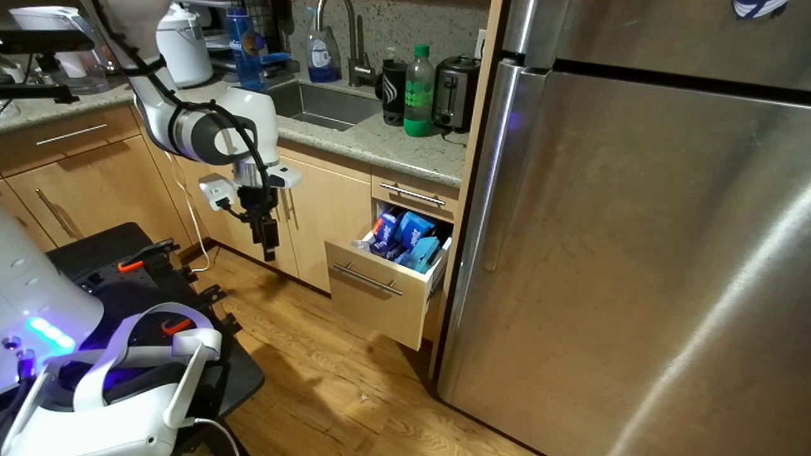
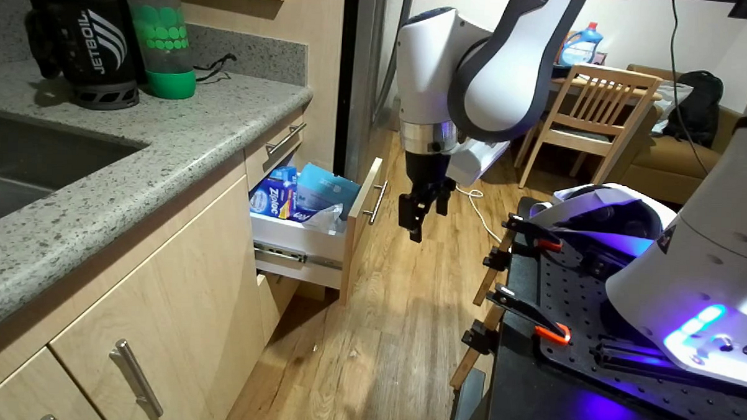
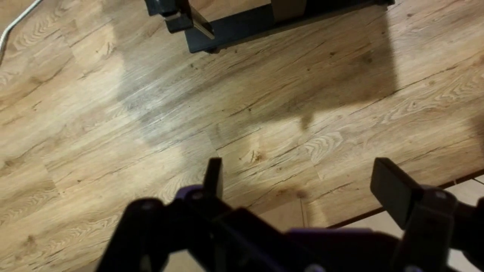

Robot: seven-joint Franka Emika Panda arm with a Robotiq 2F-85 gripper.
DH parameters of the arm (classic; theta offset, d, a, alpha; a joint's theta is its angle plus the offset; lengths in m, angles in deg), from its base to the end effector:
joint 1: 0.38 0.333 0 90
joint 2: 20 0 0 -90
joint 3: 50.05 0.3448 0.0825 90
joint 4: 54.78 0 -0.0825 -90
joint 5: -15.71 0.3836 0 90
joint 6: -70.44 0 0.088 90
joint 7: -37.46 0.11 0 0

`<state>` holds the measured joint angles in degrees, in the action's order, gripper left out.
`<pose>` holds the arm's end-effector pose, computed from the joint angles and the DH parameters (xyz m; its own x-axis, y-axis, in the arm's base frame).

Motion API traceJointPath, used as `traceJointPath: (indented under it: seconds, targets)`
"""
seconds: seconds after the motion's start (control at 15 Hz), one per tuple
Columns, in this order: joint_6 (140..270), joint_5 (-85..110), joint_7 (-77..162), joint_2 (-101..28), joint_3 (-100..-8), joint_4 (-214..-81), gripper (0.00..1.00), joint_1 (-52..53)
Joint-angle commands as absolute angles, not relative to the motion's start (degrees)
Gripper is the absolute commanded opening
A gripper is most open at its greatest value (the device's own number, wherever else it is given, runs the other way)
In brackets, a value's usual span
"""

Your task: Close the second drawer

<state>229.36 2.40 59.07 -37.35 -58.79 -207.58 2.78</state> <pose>0.3914 -0.0340 0.1495 0.9540 -0.2534 -0.1600 -0.2295 -0.9611 0.1539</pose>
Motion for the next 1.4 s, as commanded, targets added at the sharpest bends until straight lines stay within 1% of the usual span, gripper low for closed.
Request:
traceJointPath:
  seconds: [0.0, 0.27, 0.53, 1.07, 1.13, 1.27, 1.33]
  targets:
    - [229.3, 3.4, 58.4, -37.6, -59.7, -207.4, 1.0, 3.9]
    - [229.6, 2.8, 58.9, -37.9, -59.9, -206.6, 1.0, 4.7]
    - [230.6, 4.2, 58.2, -41.5, -59.6, -203.4, 1.0, 4.0]
    - [229.9, 6.3, 59.1, -49.8, -61.9, -195.8, 1.0, 5.0]
    - [230.0, 6.6, 58.9, -50.8, -62.1, -195.1, 0.96, 5.0]
    - [230.0, 7.7, 58.2, -52.4, -62.1, -194.0, 0.71, 4.5]
    - [230.2, 8.0, 58.1, -53.1, -62.1, -193.6, 0.68, 4.5]
